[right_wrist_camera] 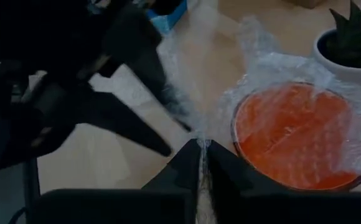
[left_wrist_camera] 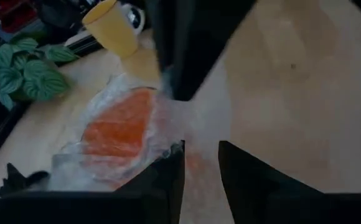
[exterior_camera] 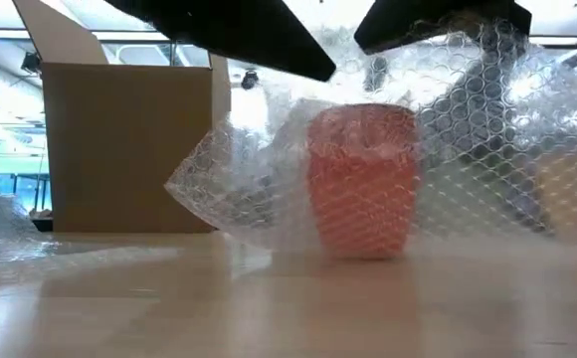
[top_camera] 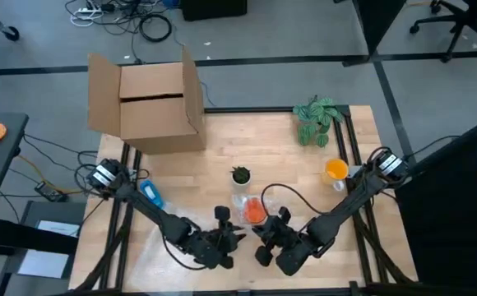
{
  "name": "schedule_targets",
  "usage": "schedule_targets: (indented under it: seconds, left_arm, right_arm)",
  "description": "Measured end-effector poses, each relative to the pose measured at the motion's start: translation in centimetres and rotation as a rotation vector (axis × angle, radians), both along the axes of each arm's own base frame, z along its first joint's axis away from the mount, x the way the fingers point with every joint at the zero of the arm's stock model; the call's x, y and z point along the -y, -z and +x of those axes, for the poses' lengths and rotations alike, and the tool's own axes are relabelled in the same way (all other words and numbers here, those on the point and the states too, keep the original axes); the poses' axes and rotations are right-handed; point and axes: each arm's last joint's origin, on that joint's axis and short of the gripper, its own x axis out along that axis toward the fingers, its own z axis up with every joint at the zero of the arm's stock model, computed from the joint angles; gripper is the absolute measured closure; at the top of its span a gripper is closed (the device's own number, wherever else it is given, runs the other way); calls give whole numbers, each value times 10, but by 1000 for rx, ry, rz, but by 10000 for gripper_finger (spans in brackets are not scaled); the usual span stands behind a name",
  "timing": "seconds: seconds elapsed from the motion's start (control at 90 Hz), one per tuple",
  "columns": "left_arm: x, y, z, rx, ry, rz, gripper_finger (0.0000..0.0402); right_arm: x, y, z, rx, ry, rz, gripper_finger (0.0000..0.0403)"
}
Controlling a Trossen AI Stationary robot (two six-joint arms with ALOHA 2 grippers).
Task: Wrap mug
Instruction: Wrap the orange mug with the transparent bubble wrap
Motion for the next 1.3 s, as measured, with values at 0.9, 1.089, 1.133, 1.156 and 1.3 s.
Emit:
schedule_targets:
  seconds: [0.9, 1.089, 1.133, 1.156, 1.3]
  left_arm:
    - [-30, 0, 18, 1, -61, -67, 318]
    - [-30, 0, 18, -2, -54, -71, 318]
    - [-30, 0, 18, -4, -52, -73, 318]
    - [-30, 0, 18, -4, -51, -72, 318]
    - [-30, 0, 18, -4, -51, -73, 318]
  right_arm:
    - [30, -3, 7, -194, -85, -393, 317]
    - [48, 1, 2, -357, -97, -513, 323]
    - [52, 0, -1, -385, -98, -525, 323]
    - [53, -1, -2, -398, -101, -530, 323]
    - [59, -17, -9, -395, -128, -480, 323]
